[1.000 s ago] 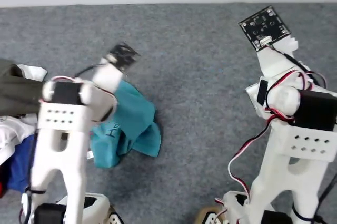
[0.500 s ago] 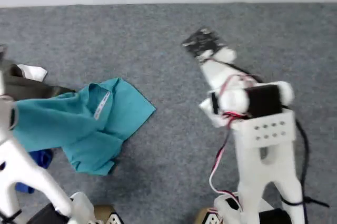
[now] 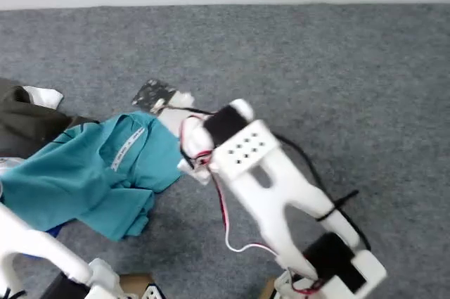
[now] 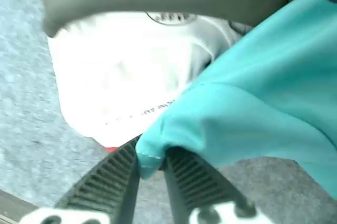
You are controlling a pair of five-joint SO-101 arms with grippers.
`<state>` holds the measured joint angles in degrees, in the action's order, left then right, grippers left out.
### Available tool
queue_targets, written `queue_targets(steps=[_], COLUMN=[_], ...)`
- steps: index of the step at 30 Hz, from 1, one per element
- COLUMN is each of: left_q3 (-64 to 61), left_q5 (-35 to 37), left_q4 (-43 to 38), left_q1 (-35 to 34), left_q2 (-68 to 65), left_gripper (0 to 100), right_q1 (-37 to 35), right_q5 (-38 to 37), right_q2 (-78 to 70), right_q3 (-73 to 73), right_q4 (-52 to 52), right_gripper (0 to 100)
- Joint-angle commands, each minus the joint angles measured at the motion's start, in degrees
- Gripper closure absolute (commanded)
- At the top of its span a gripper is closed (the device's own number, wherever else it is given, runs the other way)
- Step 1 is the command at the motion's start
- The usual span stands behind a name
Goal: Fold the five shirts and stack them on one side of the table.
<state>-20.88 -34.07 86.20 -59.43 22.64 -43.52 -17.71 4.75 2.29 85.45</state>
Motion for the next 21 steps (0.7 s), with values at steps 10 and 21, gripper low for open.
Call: queue_targets(steps=[10,21], left_q3=[-0.3,-0.3], left_q5=[-0.3,-0.1], left_q4=[-1.3,-1.2], left_q1=[-0.1,-0.4], left_q2=[0.4,0.4], left_gripper=[100,100], right_q1=[-11.6,-18.4], right_q5=[1.2,1.2], right_q2=[-12.1,-29.1], right_q3=[-5.2,-19.6], right_q4=[-11.4,-11.5], right_gripper=[79.4,79.4])
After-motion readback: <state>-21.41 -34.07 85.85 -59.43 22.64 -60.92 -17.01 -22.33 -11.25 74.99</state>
